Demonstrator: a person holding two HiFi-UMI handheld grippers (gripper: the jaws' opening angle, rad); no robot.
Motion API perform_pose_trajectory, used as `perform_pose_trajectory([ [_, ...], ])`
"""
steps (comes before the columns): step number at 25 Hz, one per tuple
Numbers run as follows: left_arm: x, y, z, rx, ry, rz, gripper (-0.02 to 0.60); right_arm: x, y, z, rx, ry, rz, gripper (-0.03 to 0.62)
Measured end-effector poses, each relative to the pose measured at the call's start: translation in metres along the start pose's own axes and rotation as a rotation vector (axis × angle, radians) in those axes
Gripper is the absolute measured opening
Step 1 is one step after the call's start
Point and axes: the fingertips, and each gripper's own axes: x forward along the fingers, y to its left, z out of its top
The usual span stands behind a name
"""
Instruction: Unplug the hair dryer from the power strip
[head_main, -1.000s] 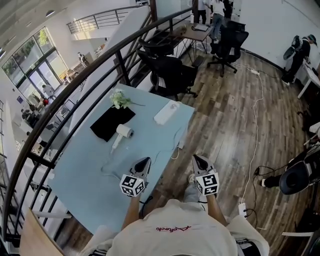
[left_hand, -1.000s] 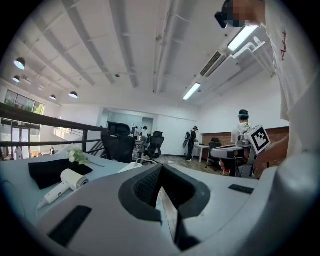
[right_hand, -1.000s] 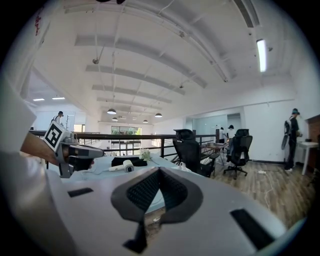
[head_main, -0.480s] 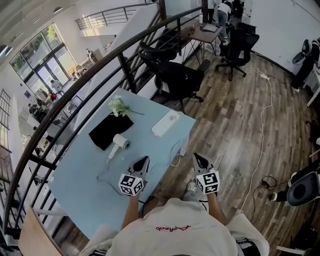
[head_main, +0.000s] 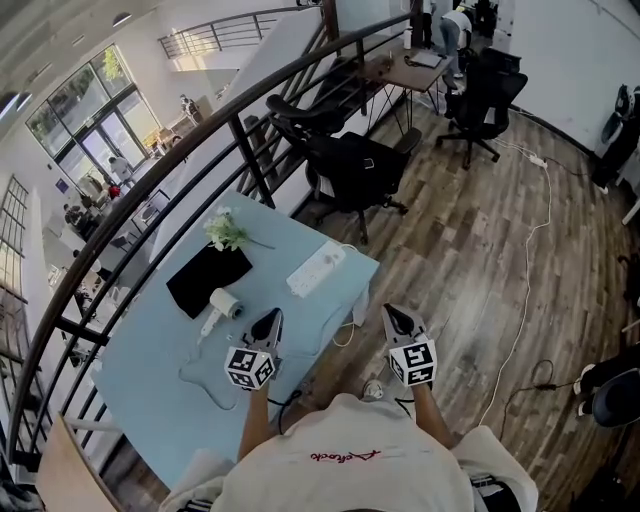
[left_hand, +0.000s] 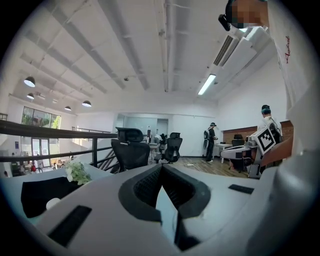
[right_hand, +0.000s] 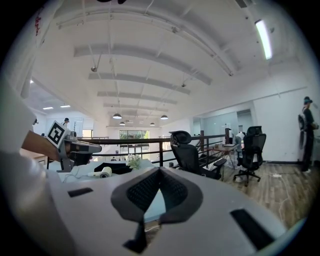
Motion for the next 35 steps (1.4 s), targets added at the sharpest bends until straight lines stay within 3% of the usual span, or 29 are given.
perform_pose_trajectory([
  [7, 0.051, 0.001, 0.007, 0.023, 0.018, 0.056, 0.008, 0.029, -0.053, -0.001, 0.008, 0.001, 0.044, 0.017],
  [14, 0.072, 0.013, 0.009, 0.048, 0.055, 0.106, 0.008, 0.054, -0.075, -0.002, 0.020, 0.013, 0.090, 0.017],
  [27, 0.101, 0.042, -0.020, -0.006, 0.100, 0.105, 0.009, 0.097, -0.070, -0.018, 0.014, 0.089, 0.133, 0.017],
  [35, 0.124, 0.091, -0.027, -0.047, 0.094, 0.078, 0.009, 0.148, -0.052, -0.008, 0.002, 0.117, 0.123, 0.017],
])
